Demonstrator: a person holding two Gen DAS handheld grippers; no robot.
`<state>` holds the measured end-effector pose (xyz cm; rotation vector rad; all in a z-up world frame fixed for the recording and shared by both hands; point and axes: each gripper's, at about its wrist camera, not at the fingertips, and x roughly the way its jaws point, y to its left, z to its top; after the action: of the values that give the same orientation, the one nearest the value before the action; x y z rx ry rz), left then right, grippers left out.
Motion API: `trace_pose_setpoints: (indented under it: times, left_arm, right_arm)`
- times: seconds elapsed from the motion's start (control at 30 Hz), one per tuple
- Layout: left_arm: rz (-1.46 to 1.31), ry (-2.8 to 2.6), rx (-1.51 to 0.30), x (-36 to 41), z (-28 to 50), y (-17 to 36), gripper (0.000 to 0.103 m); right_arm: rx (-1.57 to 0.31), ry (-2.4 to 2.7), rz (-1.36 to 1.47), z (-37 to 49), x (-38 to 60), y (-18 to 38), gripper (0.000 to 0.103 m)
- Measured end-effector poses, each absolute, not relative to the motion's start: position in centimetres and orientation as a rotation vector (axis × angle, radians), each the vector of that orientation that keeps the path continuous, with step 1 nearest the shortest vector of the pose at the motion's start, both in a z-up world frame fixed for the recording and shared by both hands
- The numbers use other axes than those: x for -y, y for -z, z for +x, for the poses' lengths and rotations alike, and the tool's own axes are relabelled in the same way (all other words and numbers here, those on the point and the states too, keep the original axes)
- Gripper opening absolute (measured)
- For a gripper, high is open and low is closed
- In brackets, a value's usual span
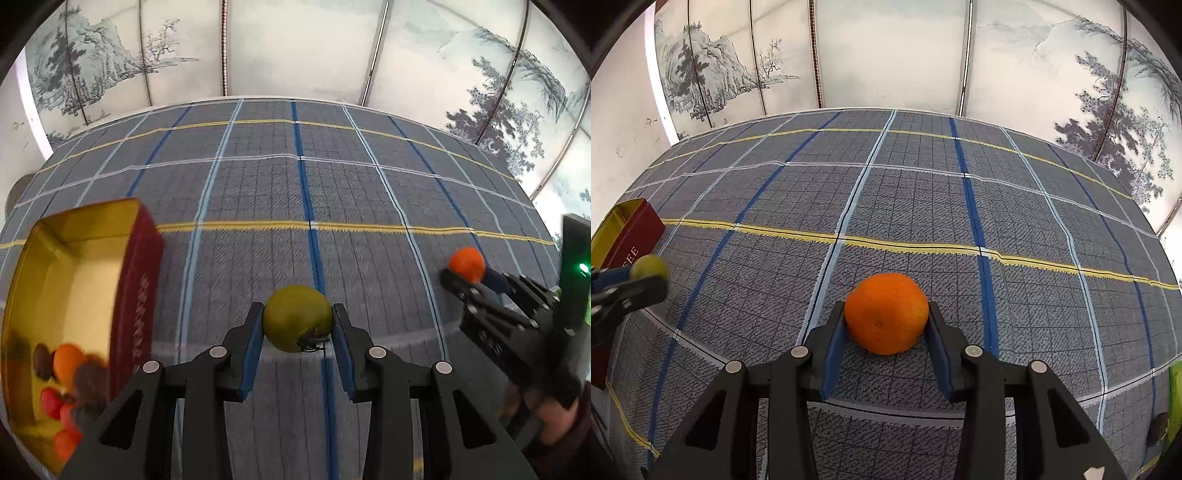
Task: Organize fruits
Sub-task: 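Lower the green lime into the tin and open the left gripper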
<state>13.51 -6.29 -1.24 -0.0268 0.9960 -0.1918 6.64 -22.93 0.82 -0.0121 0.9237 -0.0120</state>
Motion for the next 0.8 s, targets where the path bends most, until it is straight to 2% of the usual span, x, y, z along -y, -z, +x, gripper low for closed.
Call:
trace_pose_setpoints:
  times: [0.5, 0.8]
  left_arm:
    - [-0.059, 0.137, -0.919, -0.3, 7.8, -3.5, 0.037]
    - [-0.094, -0.019, -0.945, -8.3, 6.7, -2.6, 0.037]
  right_arm:
    - [-0.924, 0.012, -0.012, 6.6, 22.9, -0.8, 0.039]
    - [-0.924, 0.014, -0.015, 6.7, 22.9, -0.8, 0.039]
